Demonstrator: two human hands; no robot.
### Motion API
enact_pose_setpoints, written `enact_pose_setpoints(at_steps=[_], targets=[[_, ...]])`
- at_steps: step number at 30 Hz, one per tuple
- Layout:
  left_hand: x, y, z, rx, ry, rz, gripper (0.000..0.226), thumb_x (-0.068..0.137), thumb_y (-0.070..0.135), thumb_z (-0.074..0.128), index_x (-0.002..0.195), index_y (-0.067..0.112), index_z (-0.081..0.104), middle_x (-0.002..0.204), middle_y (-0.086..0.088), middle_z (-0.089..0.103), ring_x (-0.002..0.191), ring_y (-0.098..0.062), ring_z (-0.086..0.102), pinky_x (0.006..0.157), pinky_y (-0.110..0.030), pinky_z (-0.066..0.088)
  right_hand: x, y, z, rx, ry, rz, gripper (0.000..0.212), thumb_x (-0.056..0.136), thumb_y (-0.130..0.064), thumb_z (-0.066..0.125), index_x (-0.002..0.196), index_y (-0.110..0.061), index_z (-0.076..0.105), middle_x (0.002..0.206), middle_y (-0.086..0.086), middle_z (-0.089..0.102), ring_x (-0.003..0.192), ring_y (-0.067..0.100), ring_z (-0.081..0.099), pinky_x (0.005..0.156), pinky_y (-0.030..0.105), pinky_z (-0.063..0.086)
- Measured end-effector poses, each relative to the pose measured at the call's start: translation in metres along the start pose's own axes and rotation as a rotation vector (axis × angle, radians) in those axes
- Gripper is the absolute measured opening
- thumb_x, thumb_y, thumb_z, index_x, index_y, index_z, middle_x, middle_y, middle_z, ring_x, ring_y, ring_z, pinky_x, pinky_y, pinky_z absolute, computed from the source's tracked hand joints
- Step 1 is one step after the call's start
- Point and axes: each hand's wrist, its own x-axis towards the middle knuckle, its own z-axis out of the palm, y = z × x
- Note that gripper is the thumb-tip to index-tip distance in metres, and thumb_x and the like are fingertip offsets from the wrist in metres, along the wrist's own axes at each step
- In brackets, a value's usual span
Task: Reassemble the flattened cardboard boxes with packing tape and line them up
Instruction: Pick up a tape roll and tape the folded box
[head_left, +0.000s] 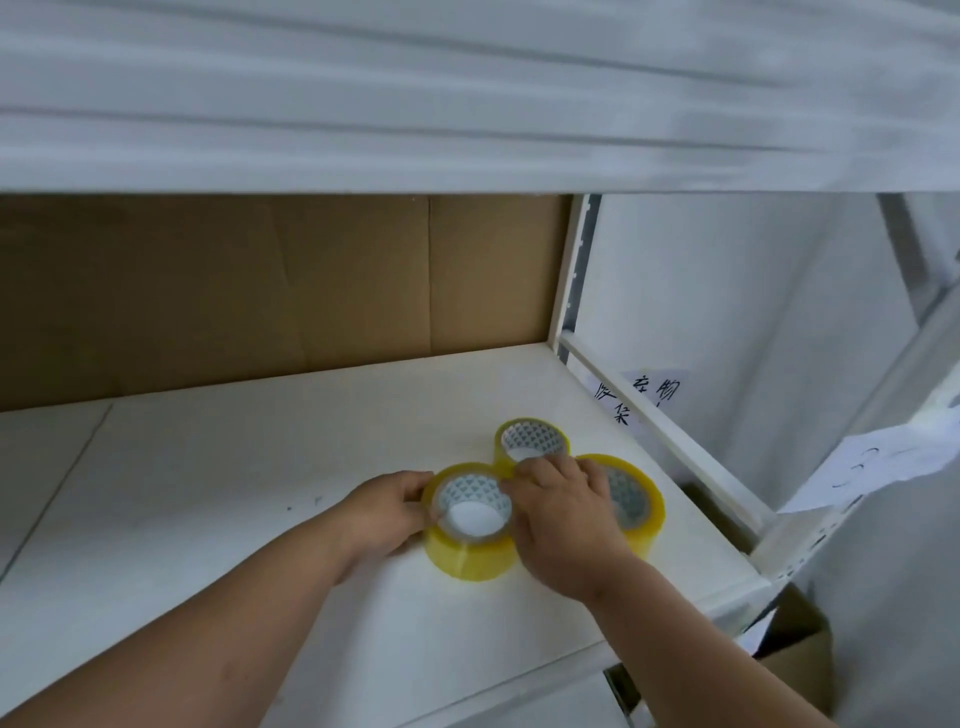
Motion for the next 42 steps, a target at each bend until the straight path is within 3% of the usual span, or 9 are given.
enact_pose_setpoints(at_steps=[6, 10, 17, 21, 23, 25, 28, 33, 42], targets=[[-0.004, -0.003, -0.005, -0.010, 0.076, -0.050, 0.015, 0.087, 0.012, 0.073, 0.096, 0.023, 0.078, 0.089, -0.009, 0.076, 0.076, -0.019, 0.066, 0.078, -0.036, 0.056, 0.030, 0.009, -0.016, -0.082, -0.237, 0.168, 0.060, 0.089, -0.016, 0.039, 0.147, -0.027, 0.038, 0.148, -0.003, 0.043, 0.143, 0.019, 0.028, 0.121, 0.045, 0.001], [-0.007, -0.002, -0.007, -0.043, 0.167, -0.089, 0.013, 0.082, 0.009, 0.079, 0.084, 0.023, 0.078, 0.080, 0.001, 0.077, 0.084, -0.020, 0.074, 0.085, -0.035, 0.059, 0.040, 0.010, -0.015, -0.137, -0.349, 0.191, 0.058, 0.087, -0.012, 0.043, 0.143, -0.026, 0.043, 0.137, 0.001, 0.053, 0.141, 0.022, 0.032, 0.119, 0.053, -0.001], [-0.012, -0.005, -0.006, -0.091, 0.244, -0.155, 0.009, 0.079, 0.006, 0.081, 0.083, 0.012, 0.076, 0.082, -0.008, 0.076, 0.084, -0.026, 0.074, 0.083, -0.039, 0.060, 0.039, 0.006, -0.008, -0.052, -0.204, 0.241, 0.032, 0.095, -0.019, 0.042, 0.124, -0.028, 0.050, 0.117, -0.002, 0.062, 0.122, 0.019, 0.050, 0.116, 0.045, 0.009], [-0.018, -0.009, -0.014, -0.110, 0.265, -0.198, 0.012, 0.079, 0.002, 0.079, 0.088, 0.003, 0.071, 0.073, -0.012, 0.071, 0.065, -0.022, 0.067, 0.068, -0.037, 0.061, 0.039, 0.003, -0.014, 0.216, -0.037, 0.279, 0.020, 0.100, -0.021, 0.044, 0.118, -0.025, 0.050, 0.103, -0.005, 0.064, 0.108, 0.018, 0.056, 0.116, 0.038, 0.009], [-0.023, -0.009, -0.019, -0.054, 0.268, -0.209, 0.008, 0.081, 0.000, 0.074, 0.088, 0.002, 0.071, 0.069, -0.011, 0.068, 0.060, -0.019, 0.060, 0.058, -0.029, 0.053, 0.040, -0.002, -0.021, 0.498, 0.008, 0.304, 0.014, 0.099, -0.023, 0.050, 0.113, -0.023, 0.052, 0.099, -0.008, 0.062, 0.100, 0.020, 0.053, 0.111, 0.037, 0.027], [-0.026, -0.007, -0.028, -0.063, 0.330, -0.191, 0.010, 0.085, -0.002, 0.065, 0.088, 0.005, 0.071, 0.073, -0.011, 0.068, 0.062, -0.020, 0.060, 0.060, -0.028, 0.049, 0.041, -0.011, -0.032, 0.850, 0.030, 0.319, 0.007, 0.096, -0.021, 0.057, 0.103, -0.021, 0.055, 0.093, -0.001, 0.067, 0.095, 0.026, 0.058, 0.090, 0.029, 0.046], [-0.032, 0.001, -0.046, -0.171, 0.430, -0.065, 0.013, 0.094, 0.013, 0.063, 0.105, 0.017, 0.067, 0.095, -0.003, 0.070, 0.082, -0.016, 0.065, 0.073, -0.029, 0.050, 0.041, -0.025, -0.045, 1.151, 0.003, 0.266, 0.006, 0.095, -0.011, 0.060, 0.098, -0.016, 0.058, 0.095, 0.014, 0.069, 0.093, 0.029, 0.065, 0.076, 0.022, 0.047], [-0.059, 0.023, -0.066, -0.499, 0.331, 0.075, 0.025, 0.095, 0.041, 0.058, 0.117, 0.031, 0.060, 0.119, 0.002, 0.067, 0.107, -0.018, 0.066, 0.090, -0.038, 0.055, 0.038, -0.055, -0.053, 1.383, -0.123, 0.086, 0.012, 0.089, -0.015, 0.061, 0.099, -0.011, 0.057, 0.088, 0.017, 0.065, 0.083, 0.025, 0.059, 0.080, 0.041, 0.049], [-0.129, -0.018, -0.107, -0.665, 0.143, 0.010, 0.057, 0.081, 0.057, 0.066, 0.123, 0.018, 0.063, 0.116, -0.008, 0.068, 0.109, -0.024, 0.064, 0.091, -0.044, 0.054, 0.025, -0.141, -0.061, 1.594, -0.250, -0.059, 0.015, 0.078, -0.013, 0.065, 0.092, -0.009, 0.060, 0.082, 0.009, 0.069, 0.080, 0.021, 0.060, 0.080, 0.031, 0.045]])
